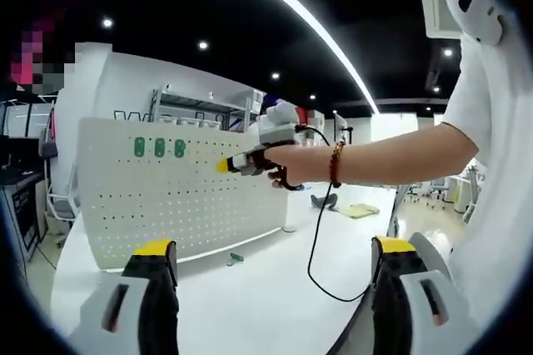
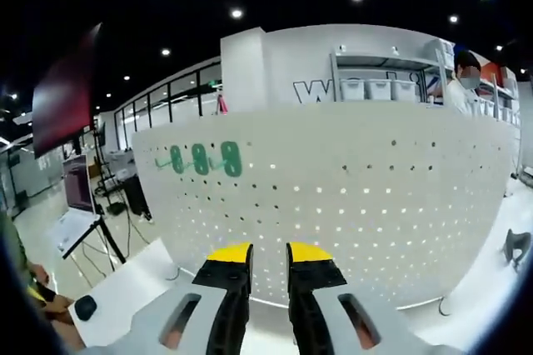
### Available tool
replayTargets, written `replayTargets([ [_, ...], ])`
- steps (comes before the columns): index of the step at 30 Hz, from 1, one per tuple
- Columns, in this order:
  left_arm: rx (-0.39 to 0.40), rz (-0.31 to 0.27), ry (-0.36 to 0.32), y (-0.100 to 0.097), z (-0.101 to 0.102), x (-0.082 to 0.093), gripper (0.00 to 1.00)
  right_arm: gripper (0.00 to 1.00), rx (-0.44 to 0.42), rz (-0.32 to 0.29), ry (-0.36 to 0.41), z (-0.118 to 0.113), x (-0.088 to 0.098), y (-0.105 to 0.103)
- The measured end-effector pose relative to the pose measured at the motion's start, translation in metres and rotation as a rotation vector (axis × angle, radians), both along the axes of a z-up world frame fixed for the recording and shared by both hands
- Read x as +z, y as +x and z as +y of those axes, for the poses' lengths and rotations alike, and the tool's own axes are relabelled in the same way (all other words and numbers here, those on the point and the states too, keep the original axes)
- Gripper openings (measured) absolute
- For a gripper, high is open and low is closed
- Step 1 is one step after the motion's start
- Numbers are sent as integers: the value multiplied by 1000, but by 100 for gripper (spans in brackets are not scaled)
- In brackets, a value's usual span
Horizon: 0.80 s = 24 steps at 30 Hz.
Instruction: Insert the hook assembly into the mounting plate slot until the hook locks in place.
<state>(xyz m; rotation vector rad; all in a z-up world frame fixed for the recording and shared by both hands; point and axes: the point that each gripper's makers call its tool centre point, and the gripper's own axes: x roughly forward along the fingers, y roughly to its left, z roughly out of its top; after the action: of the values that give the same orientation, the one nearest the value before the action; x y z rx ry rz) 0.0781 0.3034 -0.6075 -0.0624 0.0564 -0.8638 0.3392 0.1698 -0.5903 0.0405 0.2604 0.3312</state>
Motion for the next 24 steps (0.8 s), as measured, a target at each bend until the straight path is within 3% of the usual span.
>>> replayTargets([
  [10,-5,10,12,2,-19,-2,99,15,31,95,-42,-22,-46,-11],
  [16,-1,11,17,6,-29,-1,100,16,38,153,-13,-36,-72,-11],
  [24,-3,22,39,14,-41,-2,100,17,70,215,-35,-48,-104,-13],
])
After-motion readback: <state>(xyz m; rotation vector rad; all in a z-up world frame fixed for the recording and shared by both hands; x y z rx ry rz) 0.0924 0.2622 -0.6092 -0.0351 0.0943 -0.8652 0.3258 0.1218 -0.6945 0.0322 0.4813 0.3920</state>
